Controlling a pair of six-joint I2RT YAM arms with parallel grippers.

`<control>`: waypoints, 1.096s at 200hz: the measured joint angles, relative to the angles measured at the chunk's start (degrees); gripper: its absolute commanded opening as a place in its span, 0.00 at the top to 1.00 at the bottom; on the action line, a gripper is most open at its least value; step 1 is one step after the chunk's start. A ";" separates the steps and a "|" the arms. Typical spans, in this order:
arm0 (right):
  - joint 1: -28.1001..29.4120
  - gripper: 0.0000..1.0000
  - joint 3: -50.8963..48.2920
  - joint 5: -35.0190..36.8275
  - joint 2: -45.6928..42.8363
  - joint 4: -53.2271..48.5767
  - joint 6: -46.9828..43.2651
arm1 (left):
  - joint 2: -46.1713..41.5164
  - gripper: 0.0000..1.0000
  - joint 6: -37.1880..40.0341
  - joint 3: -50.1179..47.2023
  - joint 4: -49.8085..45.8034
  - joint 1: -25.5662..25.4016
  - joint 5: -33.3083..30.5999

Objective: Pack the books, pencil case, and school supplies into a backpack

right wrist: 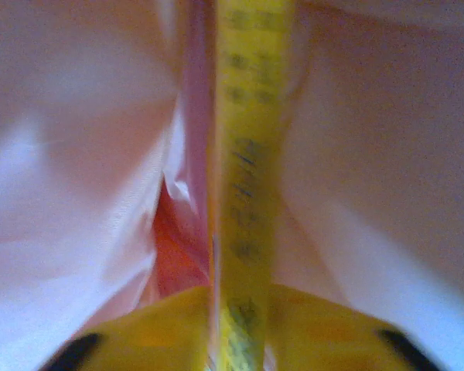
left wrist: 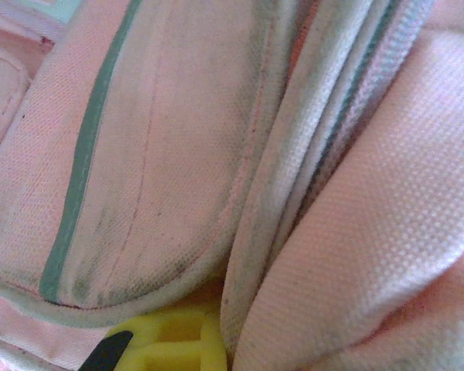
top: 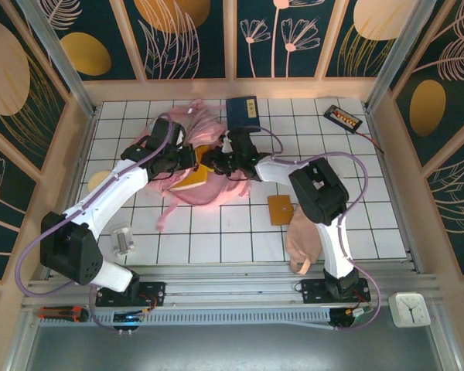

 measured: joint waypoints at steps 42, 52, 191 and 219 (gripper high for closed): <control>-1.18 0.31 -5.16 4.37 -9.51 -13.99 -7.82 | -0.11 1.00 -0.04 -0.28 -0.96 -0.52 -0.11; -2.93 0.30 -7.10 5.38 -13.31 -17.20 -9.27 | -0.11 1.00 -0.02 -0.61 -0.94 -0.50 -0.09; -27.80 0.31 10.91 6.38 2.47 -20.11 -12.68 | 1.09 1.00 0.00 -1.92 0.39 -0.50 0.72; -29.64 0.31 18.16 5.40 8.57 -20.85 -14.01 | 1.09 1.00 -0.04 -2.29 0.74 -0.44 0.72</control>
